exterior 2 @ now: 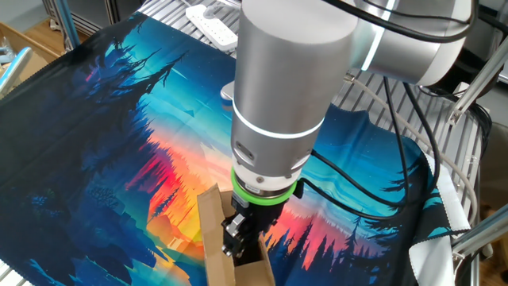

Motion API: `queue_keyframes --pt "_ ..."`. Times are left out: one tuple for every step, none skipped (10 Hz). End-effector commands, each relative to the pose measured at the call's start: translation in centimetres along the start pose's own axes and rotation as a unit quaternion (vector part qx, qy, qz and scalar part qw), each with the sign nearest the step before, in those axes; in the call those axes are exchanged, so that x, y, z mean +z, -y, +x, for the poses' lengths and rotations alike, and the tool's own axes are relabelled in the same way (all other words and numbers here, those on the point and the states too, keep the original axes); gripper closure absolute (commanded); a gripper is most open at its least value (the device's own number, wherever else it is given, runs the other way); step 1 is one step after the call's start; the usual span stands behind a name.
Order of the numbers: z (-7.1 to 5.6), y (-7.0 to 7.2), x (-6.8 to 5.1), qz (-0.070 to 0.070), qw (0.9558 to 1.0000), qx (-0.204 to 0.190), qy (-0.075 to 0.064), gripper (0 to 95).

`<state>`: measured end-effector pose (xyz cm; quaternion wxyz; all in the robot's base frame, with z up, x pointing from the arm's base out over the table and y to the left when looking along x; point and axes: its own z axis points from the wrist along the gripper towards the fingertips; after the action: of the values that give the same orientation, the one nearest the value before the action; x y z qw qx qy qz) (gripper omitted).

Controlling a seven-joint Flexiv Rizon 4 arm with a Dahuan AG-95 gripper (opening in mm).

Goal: Cover the box

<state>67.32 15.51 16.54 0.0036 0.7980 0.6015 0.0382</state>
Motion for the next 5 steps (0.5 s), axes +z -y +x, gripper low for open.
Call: queue_keyframes --pt "-0.30 0.25 -0.03 0.002 1.0000 -0.005 -0.002 57.0" --pt "-0.46 0.31 0.02 0.002 1.0000 -0.006 -0.003 57.0" --pt "-0.58 0.35 0.05 0.003 1.0000 -0.004 -0.005 57.0" --pt "-0.63 0.37 0.08 0.003 1.0000 -0.003 -0.007 57.0" --pt "-0.65 0.37 0.10 0.003 1.0000 0.000 -0.006 57.0"
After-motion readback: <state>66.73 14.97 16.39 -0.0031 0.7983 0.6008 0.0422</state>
